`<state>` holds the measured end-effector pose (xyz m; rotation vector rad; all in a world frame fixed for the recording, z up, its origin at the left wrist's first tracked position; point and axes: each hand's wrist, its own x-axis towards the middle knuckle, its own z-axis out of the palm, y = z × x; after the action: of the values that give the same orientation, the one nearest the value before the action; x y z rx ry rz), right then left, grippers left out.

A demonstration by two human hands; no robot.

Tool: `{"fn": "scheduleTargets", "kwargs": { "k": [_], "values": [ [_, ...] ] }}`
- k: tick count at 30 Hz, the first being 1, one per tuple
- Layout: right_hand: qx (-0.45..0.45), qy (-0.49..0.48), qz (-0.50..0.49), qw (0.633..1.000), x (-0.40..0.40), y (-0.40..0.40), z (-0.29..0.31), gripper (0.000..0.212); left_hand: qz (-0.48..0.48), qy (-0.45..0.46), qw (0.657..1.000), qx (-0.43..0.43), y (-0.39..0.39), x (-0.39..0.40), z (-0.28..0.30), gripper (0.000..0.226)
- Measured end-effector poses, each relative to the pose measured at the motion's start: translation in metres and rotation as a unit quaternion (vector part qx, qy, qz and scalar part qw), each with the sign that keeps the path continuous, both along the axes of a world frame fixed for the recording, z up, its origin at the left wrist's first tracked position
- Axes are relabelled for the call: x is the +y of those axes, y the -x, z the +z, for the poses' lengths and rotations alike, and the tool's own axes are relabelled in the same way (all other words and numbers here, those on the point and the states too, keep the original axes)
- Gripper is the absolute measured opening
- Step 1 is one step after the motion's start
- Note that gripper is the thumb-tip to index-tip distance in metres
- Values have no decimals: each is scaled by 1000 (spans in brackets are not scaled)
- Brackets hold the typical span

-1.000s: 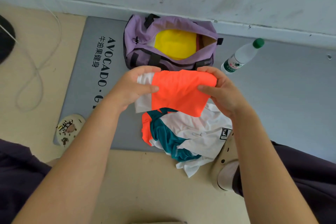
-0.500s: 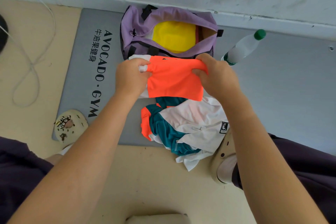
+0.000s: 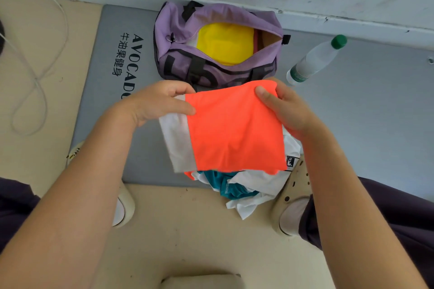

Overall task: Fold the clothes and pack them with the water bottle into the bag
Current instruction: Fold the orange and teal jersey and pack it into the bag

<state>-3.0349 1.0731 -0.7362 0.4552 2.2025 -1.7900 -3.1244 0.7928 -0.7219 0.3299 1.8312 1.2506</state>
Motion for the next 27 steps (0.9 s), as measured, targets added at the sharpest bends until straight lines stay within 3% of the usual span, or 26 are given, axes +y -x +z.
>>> {"fn": "scheduleTargets", "kwargs": {
  "k": [2,6,9,14,17,19,22,24,27],
  "values": [
    [-43,5,-20,999,-1,-4,-21,25,17,-10,998,-53,3,-3,-16,20],
    [-112,-28,-50,992,-6,-8,-74,26,69,70,990,-97,-1,-1,-75,24],
    [-141,-66,-111,982,-14,-7,-112,30,166,128,975,-75,-13,4,-128,24],
    [-179,-152,-137,962,-16,-13,-147,48,297,157,937,-97,-44,8,-181,53],
    [-123,-262,-152,945,-15,-24,-150,39,325,247,913,4,-65,3,-187,57],
    [-133,-293,-150,935,-18,-38,-149,30,311,289,896,132,-81,5,-183,42],
    [-222,-282,-73,931,-25,-58,-149,42,187,243,923,231,-102,23,-177,18],
    [-278,-247,-31,928,-26,-65,-148,43,97,213,940,249,-111,37,-176,19],
    [-295,-246,13,923,-22,-63,-139,37,41,188,956,223,-115,51,-171,37]
  ]
}}
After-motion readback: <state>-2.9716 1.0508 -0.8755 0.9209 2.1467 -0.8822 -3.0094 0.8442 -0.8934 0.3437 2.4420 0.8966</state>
